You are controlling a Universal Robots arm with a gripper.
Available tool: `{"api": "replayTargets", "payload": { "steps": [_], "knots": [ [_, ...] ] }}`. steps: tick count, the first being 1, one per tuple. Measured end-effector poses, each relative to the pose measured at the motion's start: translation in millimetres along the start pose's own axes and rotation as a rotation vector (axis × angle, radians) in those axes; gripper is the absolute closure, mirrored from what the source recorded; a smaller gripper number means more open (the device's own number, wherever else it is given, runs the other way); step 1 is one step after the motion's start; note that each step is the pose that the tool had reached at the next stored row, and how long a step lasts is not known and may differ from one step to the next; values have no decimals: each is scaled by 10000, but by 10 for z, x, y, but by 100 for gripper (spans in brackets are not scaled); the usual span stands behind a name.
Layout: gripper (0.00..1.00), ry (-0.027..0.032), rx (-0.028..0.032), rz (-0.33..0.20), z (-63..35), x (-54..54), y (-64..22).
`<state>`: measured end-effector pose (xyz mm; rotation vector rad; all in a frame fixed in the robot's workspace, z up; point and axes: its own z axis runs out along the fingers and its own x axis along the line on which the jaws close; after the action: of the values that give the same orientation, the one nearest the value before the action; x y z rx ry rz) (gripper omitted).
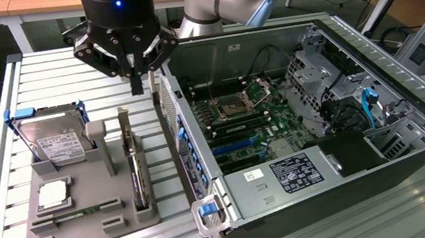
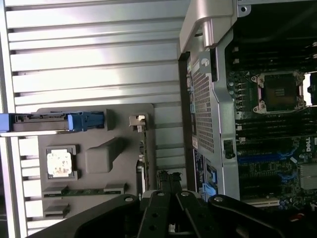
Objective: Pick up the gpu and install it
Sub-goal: 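Reach for the gpu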
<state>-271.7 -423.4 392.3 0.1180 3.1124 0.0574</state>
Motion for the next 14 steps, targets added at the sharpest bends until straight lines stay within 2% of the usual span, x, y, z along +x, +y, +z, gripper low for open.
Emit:
{"api": "replayTargets", "payload": {
  "steps": [8,14],
  "knots": [
    [89,-6,82,-3,2,5,-23],
    [89,-8,109,-4,4,12,-50]
  ]
}}
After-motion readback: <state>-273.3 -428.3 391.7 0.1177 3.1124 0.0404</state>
